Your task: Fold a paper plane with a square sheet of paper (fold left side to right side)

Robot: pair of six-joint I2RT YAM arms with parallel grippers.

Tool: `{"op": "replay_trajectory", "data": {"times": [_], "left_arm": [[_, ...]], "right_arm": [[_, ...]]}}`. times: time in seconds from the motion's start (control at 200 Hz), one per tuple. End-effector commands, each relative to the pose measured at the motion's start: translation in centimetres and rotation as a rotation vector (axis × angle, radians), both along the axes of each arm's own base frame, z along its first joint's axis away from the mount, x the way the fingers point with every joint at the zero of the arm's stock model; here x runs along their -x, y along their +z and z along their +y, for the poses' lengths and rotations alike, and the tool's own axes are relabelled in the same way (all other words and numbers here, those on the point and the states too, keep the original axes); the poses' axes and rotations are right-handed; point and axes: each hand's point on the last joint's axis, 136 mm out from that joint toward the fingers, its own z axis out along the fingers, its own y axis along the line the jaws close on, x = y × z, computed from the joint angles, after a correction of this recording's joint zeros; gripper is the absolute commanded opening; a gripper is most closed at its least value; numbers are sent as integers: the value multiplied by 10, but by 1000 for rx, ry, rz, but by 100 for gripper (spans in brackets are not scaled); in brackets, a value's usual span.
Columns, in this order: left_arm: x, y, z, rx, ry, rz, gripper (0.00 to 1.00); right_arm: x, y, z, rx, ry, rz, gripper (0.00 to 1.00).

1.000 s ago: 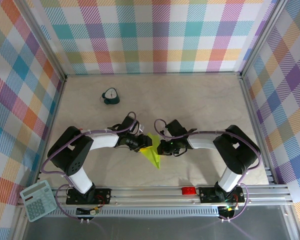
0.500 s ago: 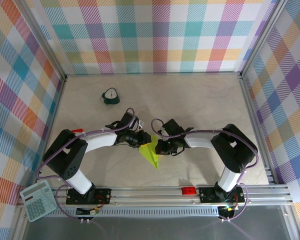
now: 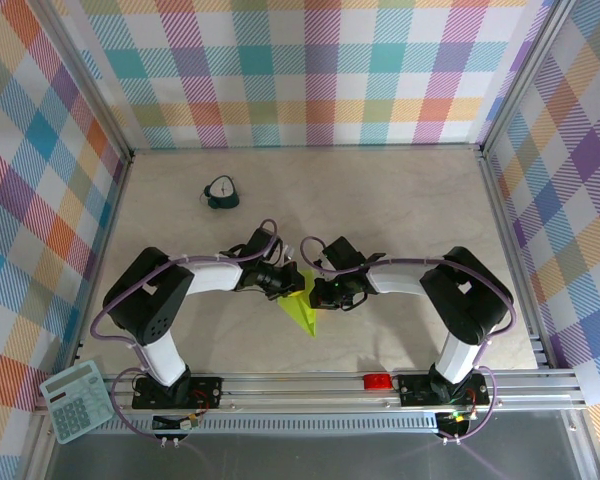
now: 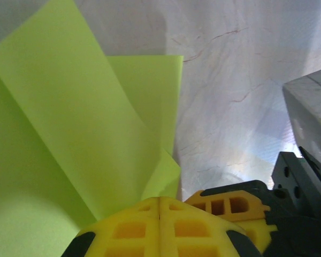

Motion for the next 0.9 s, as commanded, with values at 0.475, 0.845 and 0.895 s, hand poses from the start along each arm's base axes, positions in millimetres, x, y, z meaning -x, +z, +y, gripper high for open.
{"op": "replay_trajectory", "data": {"times": [0.475,0.845,0.895], "left_arm": [[16,-39,19,-104,-8,29,0],[23,-47,28,-145,-8,42,0],[23,-48,29,-149,-7,42,0]], "right_arm": [[23,-47,-41,240,-6,83,0],[8,-12,-8,81,7,38,2],[4,-4,-4,62,7,23,5]]}}
